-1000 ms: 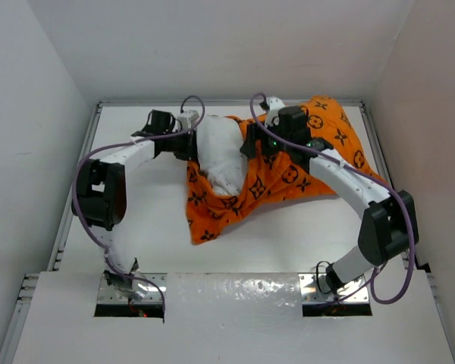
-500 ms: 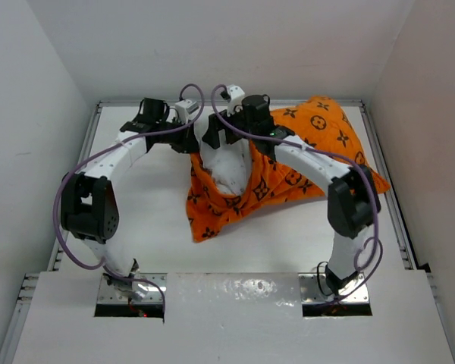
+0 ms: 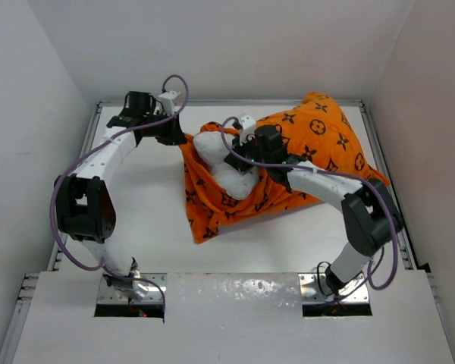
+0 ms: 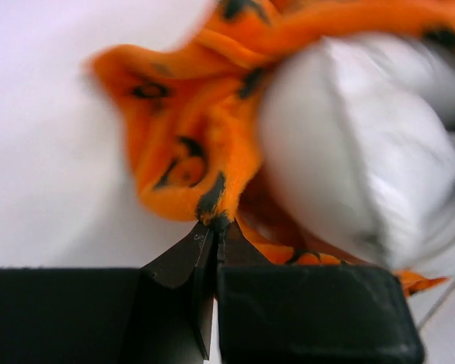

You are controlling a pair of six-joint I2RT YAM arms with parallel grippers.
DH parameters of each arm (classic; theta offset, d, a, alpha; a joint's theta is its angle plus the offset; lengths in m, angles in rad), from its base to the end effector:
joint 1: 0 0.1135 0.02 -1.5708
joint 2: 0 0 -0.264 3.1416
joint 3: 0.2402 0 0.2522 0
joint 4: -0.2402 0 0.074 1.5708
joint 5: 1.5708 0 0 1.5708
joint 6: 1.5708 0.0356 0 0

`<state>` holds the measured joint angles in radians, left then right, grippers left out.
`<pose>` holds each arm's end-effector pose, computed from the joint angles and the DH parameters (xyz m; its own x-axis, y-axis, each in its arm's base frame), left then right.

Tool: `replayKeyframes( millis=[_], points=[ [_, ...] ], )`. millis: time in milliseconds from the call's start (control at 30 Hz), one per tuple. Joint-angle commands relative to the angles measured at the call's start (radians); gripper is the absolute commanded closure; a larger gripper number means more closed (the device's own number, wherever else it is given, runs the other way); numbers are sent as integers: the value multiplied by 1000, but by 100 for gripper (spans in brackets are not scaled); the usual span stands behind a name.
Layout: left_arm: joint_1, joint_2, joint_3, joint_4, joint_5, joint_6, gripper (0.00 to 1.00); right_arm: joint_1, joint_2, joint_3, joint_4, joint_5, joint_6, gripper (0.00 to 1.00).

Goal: Put the pillow into the pillowcase

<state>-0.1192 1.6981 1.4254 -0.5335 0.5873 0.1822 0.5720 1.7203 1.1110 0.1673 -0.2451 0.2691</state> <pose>0.3723 -0.0645 0.2924 -0.6177 0.2259 -0.7532 0.6018 0.7524 -0.2678 0.3255 0.2198 0.2371 -0.5354 -0.0379 -0.8438 -0.5884 0.7334 0.3404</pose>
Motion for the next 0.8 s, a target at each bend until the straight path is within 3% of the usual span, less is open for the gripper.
replayKeyframes(
  millis=[0, 100, 200, 300, 367, 400, 500, 567, 633, 733, 767],
  points=[
    [82, -63, 142, 150, -144, 28, 100, -4, -53, -166, -245, 7, -103, 100],
    [84, -46, 185, 158, -104, 34, 100, 17, -45, -214, -316, 18, -120, 100],
    [82, -22, 268, 136, 70, 13, 100, 52, -12, -209, -305, 64, -119, 100],
    [82, 9, 403, 61, 413, 22, 100, 54, 102, -21, -357, 130, -87, 100],
    [75, 18, 453, -50, 538, 84, 100, 54, 198, 86, -368, 151, -73, 100],
    [72, 18, 495, -81, 605, 100, 100, 54, 237, 219, -412, 162, -68, 100],
    [64, 18, 579, -129, 689, 79, 100, 37, 405, 485, -536, 190, -44, 100],
    [64, 21, 630, -186, 697, 95, 100, 19, 470, 544, -542, 213, -15, 100],
    [52, 14, 642, -290, 646, 193, 100, -20, 458, 530, -439, 179, 79, 100],
    [18, 0, 534, -307, 487, 194, 100, -34, 357, 431, -212, 121, 154, 95],
    [12, -9, 455, -293, 464, 194, 97, -29, 308, 414, -175, 89, 154, 79]
  ],
)
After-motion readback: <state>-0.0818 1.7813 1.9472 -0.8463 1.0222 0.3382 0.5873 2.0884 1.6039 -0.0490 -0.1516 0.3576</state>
